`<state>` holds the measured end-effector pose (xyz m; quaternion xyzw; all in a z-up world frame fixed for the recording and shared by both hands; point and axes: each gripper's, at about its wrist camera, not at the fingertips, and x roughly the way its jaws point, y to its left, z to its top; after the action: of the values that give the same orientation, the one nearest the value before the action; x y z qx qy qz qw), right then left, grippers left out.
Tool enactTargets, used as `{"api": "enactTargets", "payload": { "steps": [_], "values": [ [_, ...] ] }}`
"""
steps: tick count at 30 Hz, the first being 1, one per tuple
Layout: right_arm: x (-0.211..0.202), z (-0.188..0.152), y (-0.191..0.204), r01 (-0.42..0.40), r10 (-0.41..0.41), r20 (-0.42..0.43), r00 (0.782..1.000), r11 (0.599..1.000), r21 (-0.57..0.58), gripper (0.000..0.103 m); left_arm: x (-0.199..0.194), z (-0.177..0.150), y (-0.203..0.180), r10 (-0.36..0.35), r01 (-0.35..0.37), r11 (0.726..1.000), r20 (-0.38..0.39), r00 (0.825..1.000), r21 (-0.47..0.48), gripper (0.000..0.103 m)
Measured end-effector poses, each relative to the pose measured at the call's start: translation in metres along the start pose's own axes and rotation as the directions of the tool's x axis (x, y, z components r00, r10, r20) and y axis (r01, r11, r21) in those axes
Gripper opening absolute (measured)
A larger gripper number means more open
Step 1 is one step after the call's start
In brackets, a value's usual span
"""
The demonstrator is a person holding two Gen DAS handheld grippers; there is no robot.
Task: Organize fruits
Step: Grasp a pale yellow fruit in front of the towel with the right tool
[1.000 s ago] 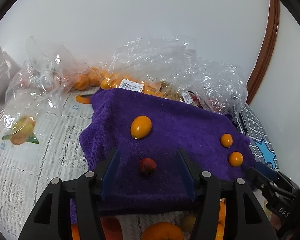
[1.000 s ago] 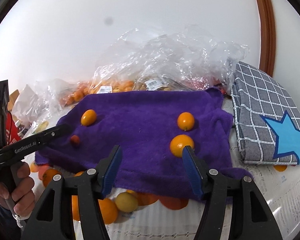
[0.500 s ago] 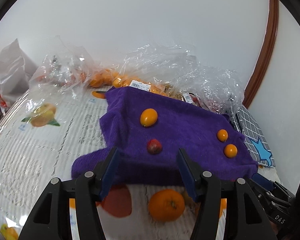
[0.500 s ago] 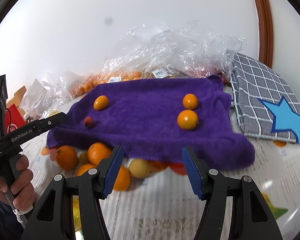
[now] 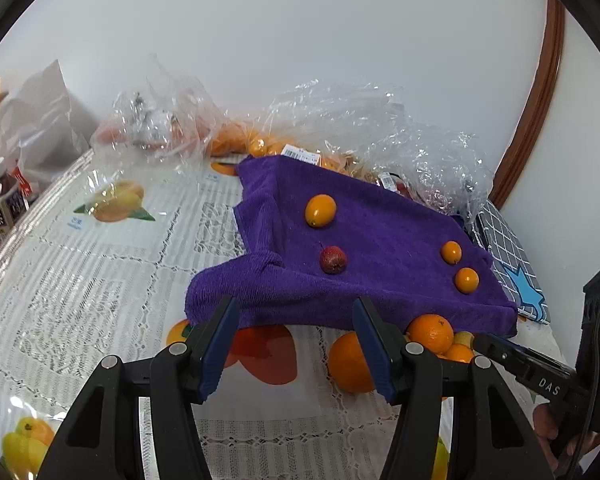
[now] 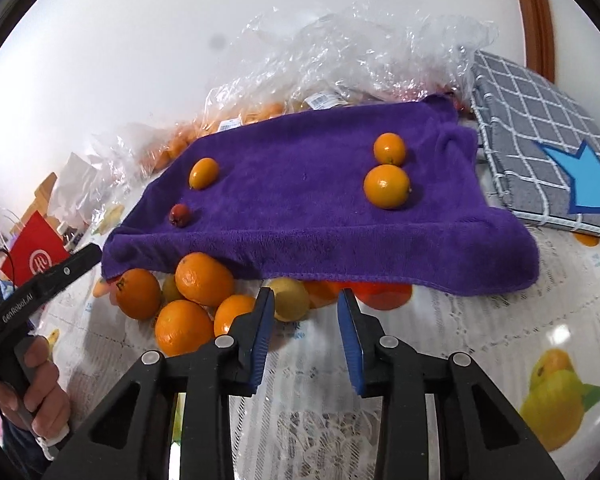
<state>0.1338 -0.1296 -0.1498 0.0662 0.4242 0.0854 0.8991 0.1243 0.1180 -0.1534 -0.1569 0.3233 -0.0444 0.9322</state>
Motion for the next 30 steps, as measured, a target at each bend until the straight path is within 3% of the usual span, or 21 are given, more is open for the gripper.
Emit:
{"api": "enactTargets", "payload": {
  "steps": [7, 9, 12, 14, 17, 23, 30],
  "values": [
    [0.02, 0.008, 0.002, -0.042, 0.044, -0.074, 0.996, 0.999, 0.027, 0.033, 0.003, 0.0, -0.002, -0.003, 0.003, 1.0, -0.011, 1.0, 0.003, 0.057],
    [0.026, 0.008, 0.005, -0.021, 0.023, -0.097, 0.995, 1.0, 0.017, 0.028, 0.004, 0.001, -0.001, -0.004, 0.004, 1.0, -0.017, 1.0, -0.003, 0.057],
    [0.02, 0.008, 0.007, -0.011, 0.011, -0.061, 0.998, 1.0, -0.002, 0.028, 0.006, 0.001, 0.001, -0.006, 0.005, 1.0, -0.025, 1.0, -0.013, 0.057],
    [0.008, 0.006, 0.004, 0.045, -0.045, -0.009, 0.999, 0.999, -0.006, 0.028, 0.007, 0.001, 0.002, -0.008, 0.007, 1.0, -0.027, 1.0, -0.016, 0.057],
    [-0.006, 0.001, -0.001, 0.176, -0.174, 0.056, 0.983, 0.984, -0.039, 0.028, 0.009, 0.001, 0.002, -0.013, 0.012, 1.0, -0.034, 0.999, -0.016, 0.057],
    [0.01, 0.001, -0.008, 0.201, -0.203, -0.047, 0.978, 0.979, -0.044, 0.028, 0.011, -0.001, -0.007, -0.054, 0.055, 0.998, -0.056, 0.997, 0.024, 0.057],
    [0.013, 0.001, -0.001, 0.223, -0.227, -0.046, 0.973, 0.971, -0.091, 0.028, 0.02, -0.009, -0.027, -0.116, 0.13, 0.986, -0.129, 0.985, 0.105, 0.057]
  ]
}}
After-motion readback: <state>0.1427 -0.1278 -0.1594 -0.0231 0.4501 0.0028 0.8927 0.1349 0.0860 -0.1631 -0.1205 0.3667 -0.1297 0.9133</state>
